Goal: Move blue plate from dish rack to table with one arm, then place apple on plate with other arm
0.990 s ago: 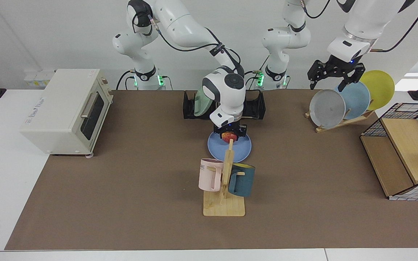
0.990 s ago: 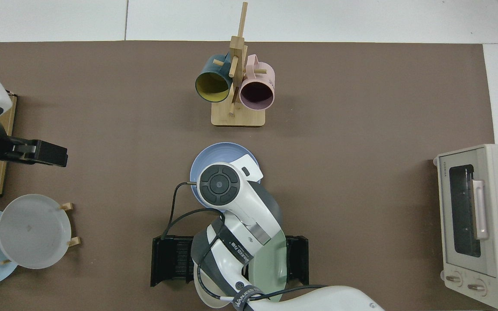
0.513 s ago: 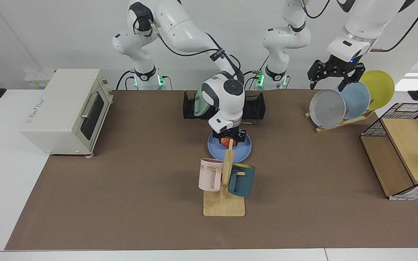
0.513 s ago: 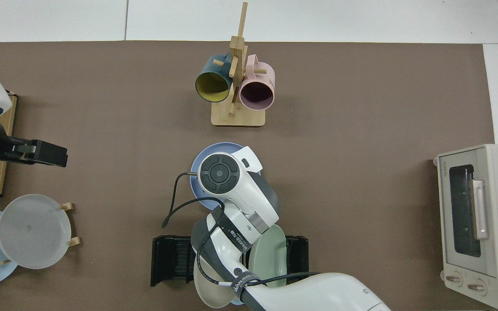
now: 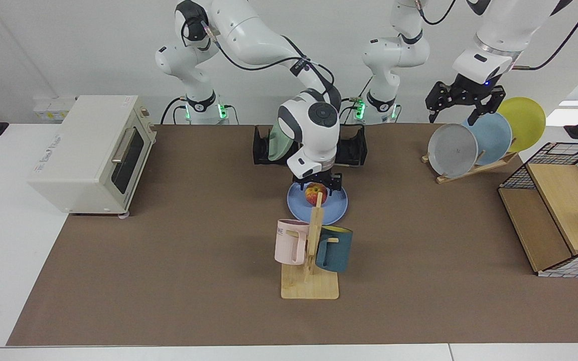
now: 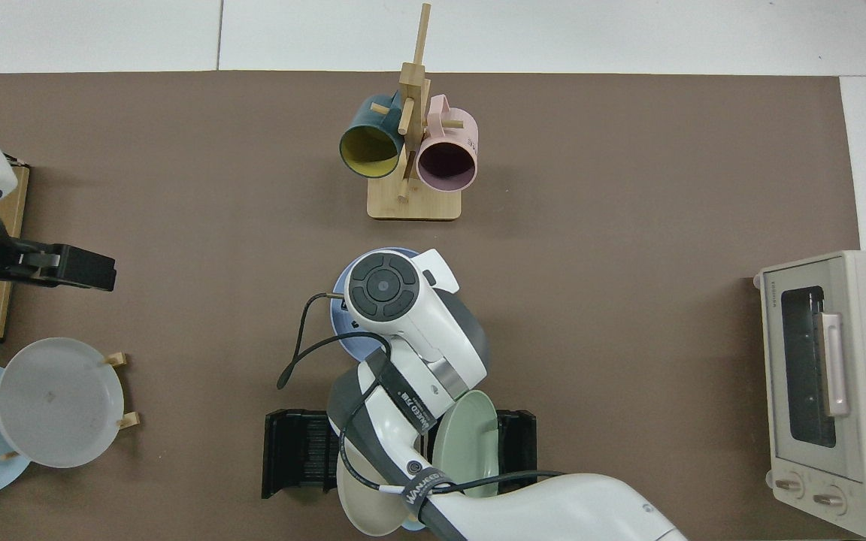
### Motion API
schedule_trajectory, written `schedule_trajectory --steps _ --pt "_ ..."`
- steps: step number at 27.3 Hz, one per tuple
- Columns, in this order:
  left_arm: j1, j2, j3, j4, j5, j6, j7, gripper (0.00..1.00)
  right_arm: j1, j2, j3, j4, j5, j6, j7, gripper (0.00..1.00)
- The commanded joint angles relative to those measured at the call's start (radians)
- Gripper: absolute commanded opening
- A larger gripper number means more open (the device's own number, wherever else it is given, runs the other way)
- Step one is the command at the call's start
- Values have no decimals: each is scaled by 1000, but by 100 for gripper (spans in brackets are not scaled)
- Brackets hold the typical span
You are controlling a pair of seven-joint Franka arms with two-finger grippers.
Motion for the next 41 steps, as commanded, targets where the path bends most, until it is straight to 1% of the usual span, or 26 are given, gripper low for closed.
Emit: schedule_trajectory --steps 1,4,6,9,12,14,20,23,28,31,34,36,41 --pt "-3 -8 3 6 12 -22 -1 100 -51 -109 7 -11 19 -73 -60 100" --pt "-3 -11 3 3 12 -22 -1 100 -105 -160 7 -16 4 -147 -182 100" --pt "-3 -14 5 3 11 -22 -1 100 -129 -195 6 -29 2 -169 -259 100" --pt "-3 -14 8 3 11 -22 2 100 -180 -251 4 -75 -6 -172 -339 100" --pt "-3 -15 9 1 11 -22 0 100 -220 -289 6 -117 -62 -173 -475 100" --pt "-3 -14 8 1 11 -22 2 100 -252 -304 6 -134 -65 -173 -529 100" --pt "-3 -15 9 1 11 -22 5 100 -336 -341 6 -143 -67 -178 -654 100" --pt "-3 -15 8 1 11 -22 6 100 -395 -373 7 -169 -67 -178 -747 100" --pt "-3 -15 9 1 11 -22 6 100 -491 -412 9 -174 -64 -183 -908 100" --pt "-3 -15 8 1 11 -22 6 100 -557 -439 9 -172 -53 -209 -1026 100" --pt "-3 -15 9 1 11 -22 6 100 -608 -458 10 -160 -50 -218 -1103 100" --pt "-3 -15 9 1 11 -22 8 100 -623 -470 9 -144 -50 -245 -1114 100" --pt "-3 -15 9 1 11 -20 -3 100 -623 -485 6 -83 -55 -319 -1108 100"
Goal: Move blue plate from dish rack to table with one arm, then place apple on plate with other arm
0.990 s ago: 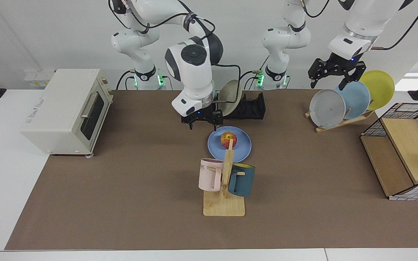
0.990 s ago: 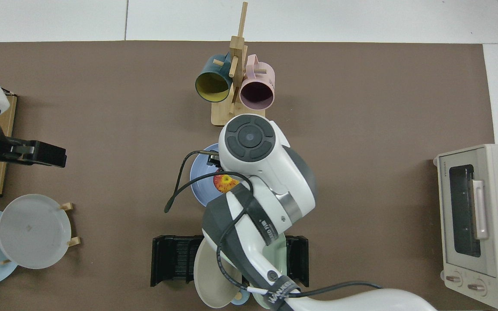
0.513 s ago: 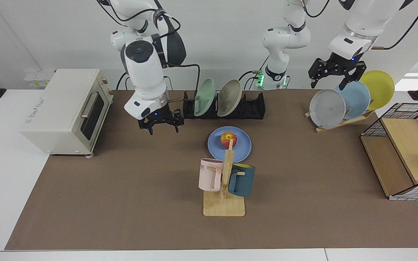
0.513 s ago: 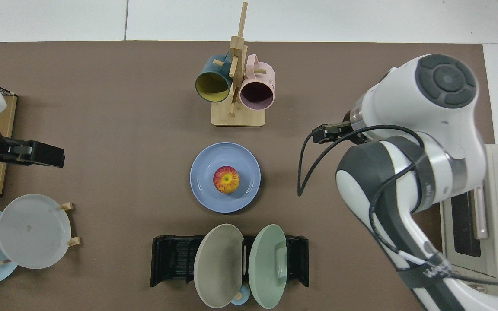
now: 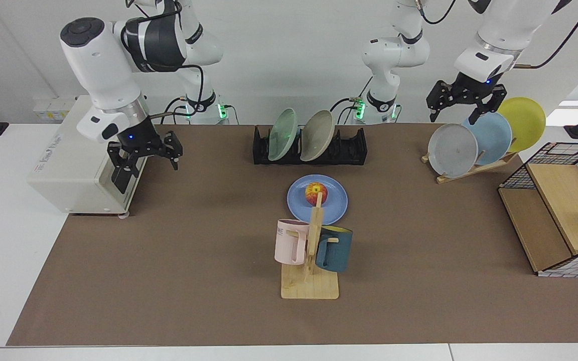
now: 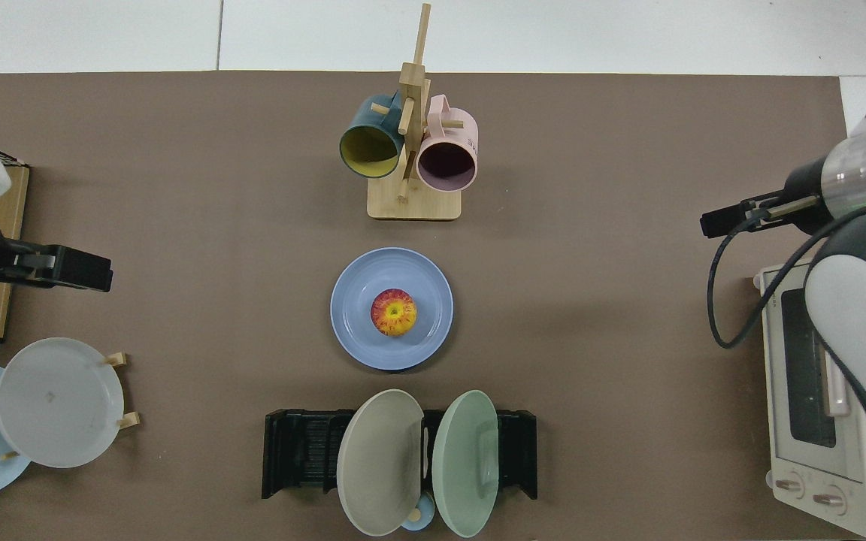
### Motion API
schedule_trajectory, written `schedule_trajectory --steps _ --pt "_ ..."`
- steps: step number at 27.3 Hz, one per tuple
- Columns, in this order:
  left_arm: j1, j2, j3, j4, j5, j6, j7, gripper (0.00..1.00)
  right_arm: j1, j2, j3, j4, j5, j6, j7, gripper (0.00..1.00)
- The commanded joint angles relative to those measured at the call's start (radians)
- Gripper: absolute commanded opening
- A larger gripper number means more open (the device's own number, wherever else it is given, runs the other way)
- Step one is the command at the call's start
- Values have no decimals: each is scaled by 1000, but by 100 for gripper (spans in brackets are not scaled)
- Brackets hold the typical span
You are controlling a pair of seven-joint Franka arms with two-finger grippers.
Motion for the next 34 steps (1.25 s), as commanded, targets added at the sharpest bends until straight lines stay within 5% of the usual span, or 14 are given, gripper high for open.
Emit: schedule_trajectory --steps 1,7,34 --pt "-3 -11 6 1 11 -19 -1 100 -7 -22 16 51 -1 -89 -16 100" --pt "-4 -11 6 1 11 -19 -3 100 -13 -26 1 71 8 -162 41 100" --pt "-4 -11 6 1 9 -19 0 100 -47 -32 -5 63 -17 -119 37 100"
